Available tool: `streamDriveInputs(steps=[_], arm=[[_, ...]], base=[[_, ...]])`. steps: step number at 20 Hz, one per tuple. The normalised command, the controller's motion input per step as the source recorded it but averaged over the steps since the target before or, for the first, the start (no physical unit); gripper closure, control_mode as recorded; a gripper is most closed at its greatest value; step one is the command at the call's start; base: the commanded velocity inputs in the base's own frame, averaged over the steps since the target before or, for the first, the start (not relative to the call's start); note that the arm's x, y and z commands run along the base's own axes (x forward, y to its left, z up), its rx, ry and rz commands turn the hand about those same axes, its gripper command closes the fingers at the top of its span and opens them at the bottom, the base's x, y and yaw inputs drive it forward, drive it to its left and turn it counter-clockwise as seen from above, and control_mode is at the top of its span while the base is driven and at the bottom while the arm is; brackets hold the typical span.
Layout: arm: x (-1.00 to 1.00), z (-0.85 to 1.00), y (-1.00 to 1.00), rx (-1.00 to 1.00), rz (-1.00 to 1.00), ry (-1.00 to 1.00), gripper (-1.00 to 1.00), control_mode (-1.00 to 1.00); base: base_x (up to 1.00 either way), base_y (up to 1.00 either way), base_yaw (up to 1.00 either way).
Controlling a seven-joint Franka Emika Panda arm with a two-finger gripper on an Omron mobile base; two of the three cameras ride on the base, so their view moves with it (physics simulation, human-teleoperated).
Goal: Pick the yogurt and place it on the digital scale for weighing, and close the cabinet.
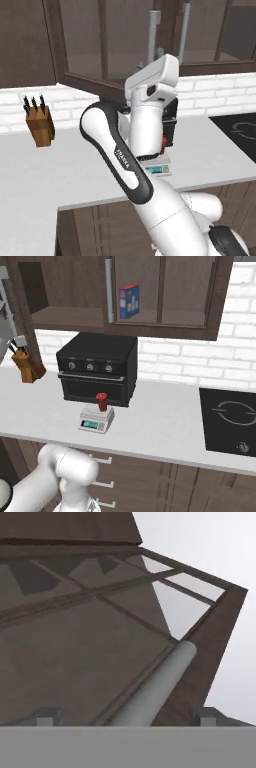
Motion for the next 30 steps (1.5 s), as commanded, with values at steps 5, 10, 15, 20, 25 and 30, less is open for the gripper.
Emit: streamDriveInputs(steps=[5, 10, 15, 20, 25, 30], arm=[[1.00, 0.00, -0.60, 0.00, -0.26, 0.10, -1.00, -1.00], [1.00, 0.00, -0.35, 0.00, -0.23, 0.08, -1.00, -1.00], [1.00, 0.01, -0.24, 0.00, -0.09, 0.03, -1.00, -1.00], [1.00, 0.00, -0.34, 0.00, 0.00, 0.08, -1.00, -1.00], [0.92, 0.00, -0.43, 0.02, 0.00, 0.05, -1.00, -1.00], [0.85, 0.00, -0.25, 0.01, 0.02, 0.03, -1.00, -1.00]], base=[[0.00, 0.00, 0.00], [0.00, 0.00, 0.00], [0.00, 0.00, 0.00], [0.00, 0.00, 0.00], [0.00, 0.00, 0.00], [0.00, 0.00, 0.00]])
